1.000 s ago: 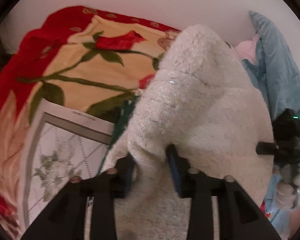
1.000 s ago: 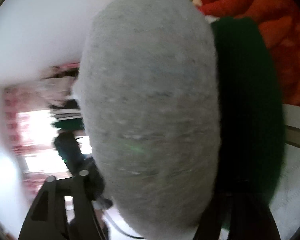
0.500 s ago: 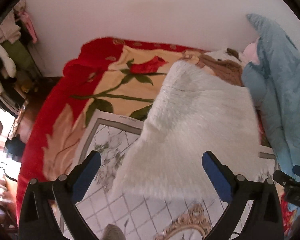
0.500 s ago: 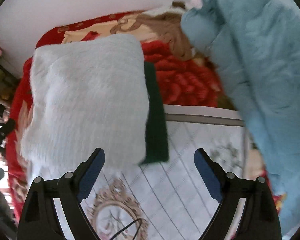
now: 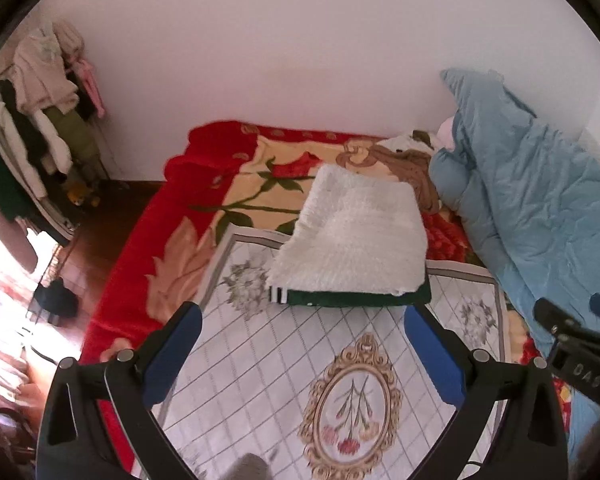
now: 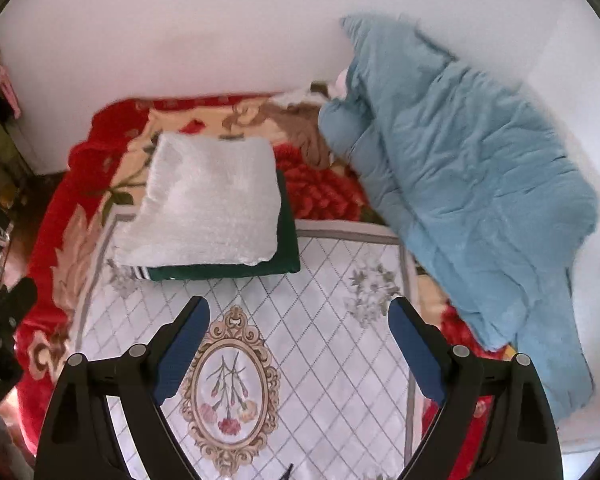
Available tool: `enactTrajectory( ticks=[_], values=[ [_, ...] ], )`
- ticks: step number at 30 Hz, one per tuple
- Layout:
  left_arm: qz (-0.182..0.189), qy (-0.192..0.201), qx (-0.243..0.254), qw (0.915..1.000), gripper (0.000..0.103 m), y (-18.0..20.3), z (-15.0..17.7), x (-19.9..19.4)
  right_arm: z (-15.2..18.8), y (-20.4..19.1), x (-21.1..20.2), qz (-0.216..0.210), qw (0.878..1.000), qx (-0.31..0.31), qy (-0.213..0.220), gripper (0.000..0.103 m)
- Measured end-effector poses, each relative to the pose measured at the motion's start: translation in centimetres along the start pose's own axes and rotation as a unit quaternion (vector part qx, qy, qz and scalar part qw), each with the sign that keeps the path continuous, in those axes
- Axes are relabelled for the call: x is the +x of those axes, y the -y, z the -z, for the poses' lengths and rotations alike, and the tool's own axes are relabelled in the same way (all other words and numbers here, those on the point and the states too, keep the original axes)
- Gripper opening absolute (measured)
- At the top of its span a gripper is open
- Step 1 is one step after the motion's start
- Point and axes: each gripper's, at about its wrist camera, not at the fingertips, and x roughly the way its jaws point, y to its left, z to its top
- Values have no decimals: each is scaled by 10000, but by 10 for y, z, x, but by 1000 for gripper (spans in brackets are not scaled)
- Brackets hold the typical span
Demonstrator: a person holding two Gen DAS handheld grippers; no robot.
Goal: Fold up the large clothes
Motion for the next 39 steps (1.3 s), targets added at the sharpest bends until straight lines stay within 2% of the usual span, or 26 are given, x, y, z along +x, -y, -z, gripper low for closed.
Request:
enactTrajectory(
  ticks=[7,11,16,25,36,39],
  values=[
    [-6,479,5,9989,103,-14,15,-107,36,17,-144,-21,9983,80,584,92],
    [-5,692,176,9974,103,-12,24,-157,56,23,-202,5,9965,47,835,92],
    [104,838,320,9959,103,-11,37,-194,80,36,-259,-70,9942,166,1062,92],
    [297,1021,267,9940,103,-12,54,-230,111,48,-317,29,9899,209,1400,92],
    [246,1201,149,9924,103,-17,62,-243,121,46,-332,-10,9894,150,1446,92],
    [253,1266,105,9916,103,-19,61,-244,121,44,-333,-61,9894,119,1444,96]
  ],
)
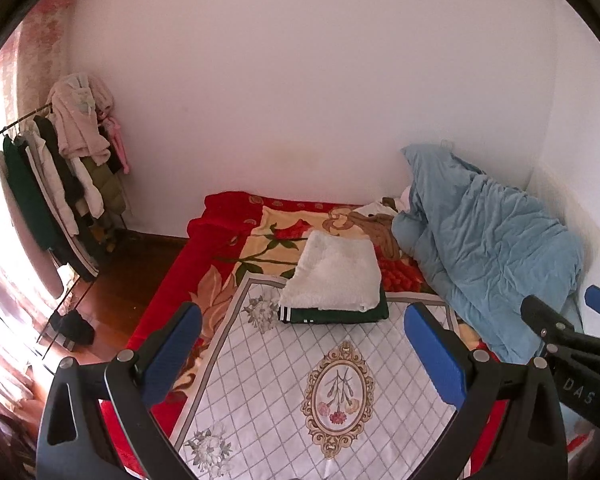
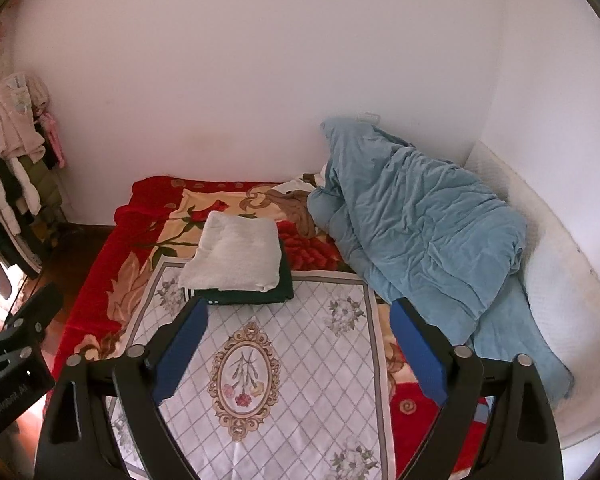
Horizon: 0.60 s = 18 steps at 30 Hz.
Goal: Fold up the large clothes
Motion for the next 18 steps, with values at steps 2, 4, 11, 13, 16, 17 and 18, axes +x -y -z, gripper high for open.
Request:
enactTrajectory(
  ticks=[2,4,11,13,16,17,18],
  values=[
    [-6,11,-10,10000,103,0,-1,-1,0,0,-1,-24,10000,7,11,96],
    [-10,23,-15,10000,103,0,-2,-1,-1,-1,-2,-8,10000,-22,32,96],
    [-49,50,-29,10000,103,-2,-3,-2,-6,-3,2,-22,10000,-2,68,97],
    [-57,56,-14,10000,103,-2,-3,-2,-6,-4,1,-5,9999,-17,100,97],
    [-48,40,-20,10000,103,-2,-3,-2,-6,-5,2,4,9999,-30,108,97],
    [-43,41,-28,10000,103,-2,-4,-3,-5,-4,0,1,9999,-13,106,97],
    [-40,49,-21,10000,103,-2,-4,-2,-4,-4,0,-13,9999,-6,106,97]
  ],
)
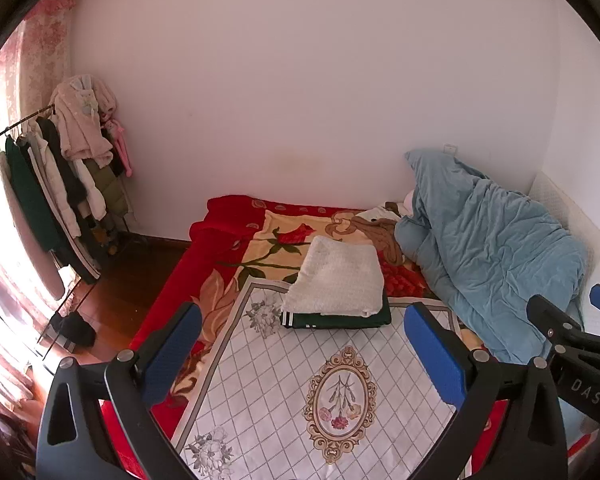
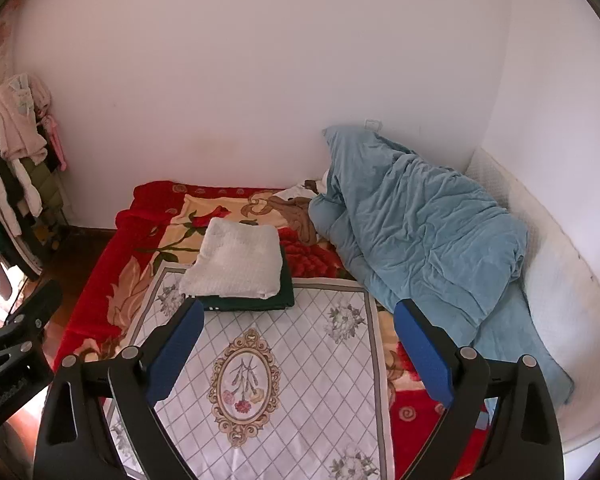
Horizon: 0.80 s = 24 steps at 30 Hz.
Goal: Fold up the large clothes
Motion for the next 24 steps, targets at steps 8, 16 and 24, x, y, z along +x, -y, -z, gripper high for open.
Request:
enactTrajectory(
  ticks=[8,16,24],
  values=[
    [-37,18,-10,10000,103,0,-1,0,2,1,0,-15,10000,-10,-8,97],
    [-40,48,-32,10000,103,-3,-5,0,0,0,3,-46,10000,-12,-12,97],
    [-66,-1,-23,10000,103,-4,-11,3,-6,-3,9,-122,9999,-60,2,97]
  ],
)
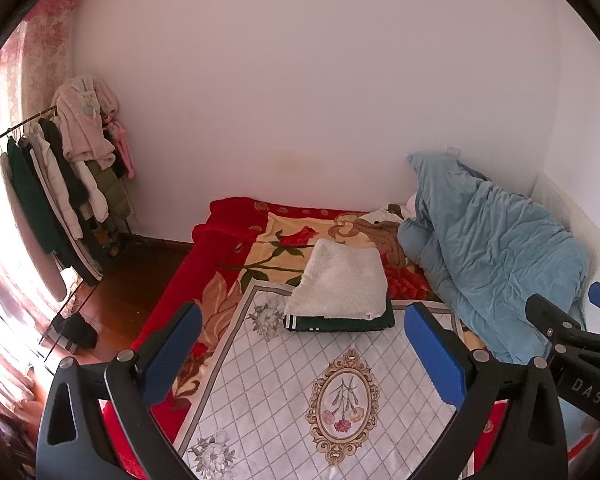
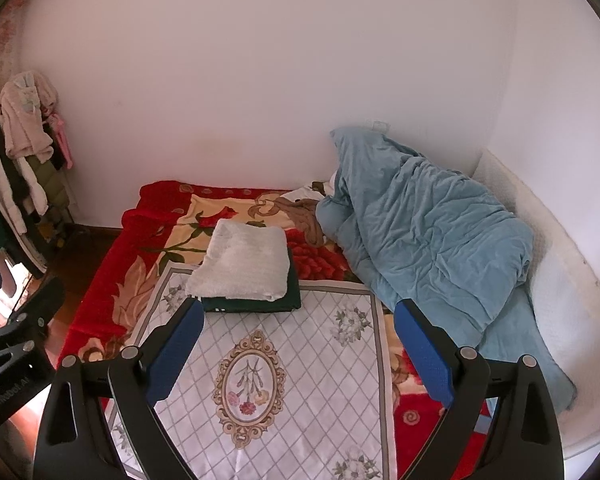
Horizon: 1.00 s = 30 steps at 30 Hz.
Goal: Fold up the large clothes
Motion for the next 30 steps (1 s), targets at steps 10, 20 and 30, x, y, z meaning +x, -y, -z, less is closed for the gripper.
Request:
enactTrajectory(
  ticks=[10,20,30],
  values=[
    [15,-18,3,10000,103,0,1,-1,-4,-3,4,-79,10000,-23,19,97],
    [-8,26,15,10000,103,1,4,-6,-5,-4,6,-91,10000,-34,21,97],
    [-43,26,-1,10000,103,1,3,-7,-2,-4,0,-94,10000,21,23,97]
  ],
)
